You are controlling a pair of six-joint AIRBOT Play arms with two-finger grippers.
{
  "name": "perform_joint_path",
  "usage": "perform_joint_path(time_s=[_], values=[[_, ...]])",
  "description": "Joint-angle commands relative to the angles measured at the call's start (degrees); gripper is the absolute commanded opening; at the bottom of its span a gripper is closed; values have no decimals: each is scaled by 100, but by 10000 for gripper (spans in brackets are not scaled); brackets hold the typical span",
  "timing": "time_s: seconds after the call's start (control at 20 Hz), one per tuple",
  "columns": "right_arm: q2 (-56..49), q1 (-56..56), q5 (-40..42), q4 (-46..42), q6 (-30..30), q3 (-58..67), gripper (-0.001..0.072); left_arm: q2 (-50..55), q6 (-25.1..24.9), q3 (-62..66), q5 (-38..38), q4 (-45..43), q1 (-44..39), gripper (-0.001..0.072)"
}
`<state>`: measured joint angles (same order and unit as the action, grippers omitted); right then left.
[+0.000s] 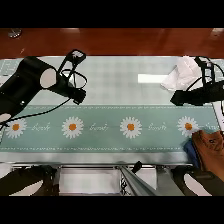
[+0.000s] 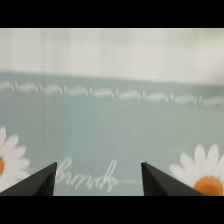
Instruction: Fold the shirts.
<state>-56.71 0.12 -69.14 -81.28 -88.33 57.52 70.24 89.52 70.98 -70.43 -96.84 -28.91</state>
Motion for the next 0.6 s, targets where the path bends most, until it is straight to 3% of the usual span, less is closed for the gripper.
perform_joint_path(time_s=[0.0,0.05,0.1,0.15,0.25,0.3,0.35,0.45,0.55], values=[[-2,-2,1530,-715,-133,13,577,133,-374,4,901,-175,33,688],[-4,-55,1998,-1353,-463,96,487,151,-400,7,1095,-299,70,688],[-4,-177,2481,-2048,-1088,234,453,149,-393,9,1191,-389,122,688],[-26,-348,2881,-2581,-1727,393,453,149,-391,20,1200,-402,201,688],[-343,-905,3220,-2817,-2103,925,454,151,-391,20,1200,-396,409,689],[-691,-1268,3088,-2487,-2092,1305,580,151,-385,20,1198,-393,511,688],[-1080,-1617,2809,-1950,-1945,1687,612,151,-372,20,1198,-389,619,688],[-1884,-2210,2326,-424,-1224,2374,613,151,-372,20,1198,-385,767,688],[-2573,-2520,2004,452,-1014,2796,612,151,-372,20,1191,-369,820,688]])
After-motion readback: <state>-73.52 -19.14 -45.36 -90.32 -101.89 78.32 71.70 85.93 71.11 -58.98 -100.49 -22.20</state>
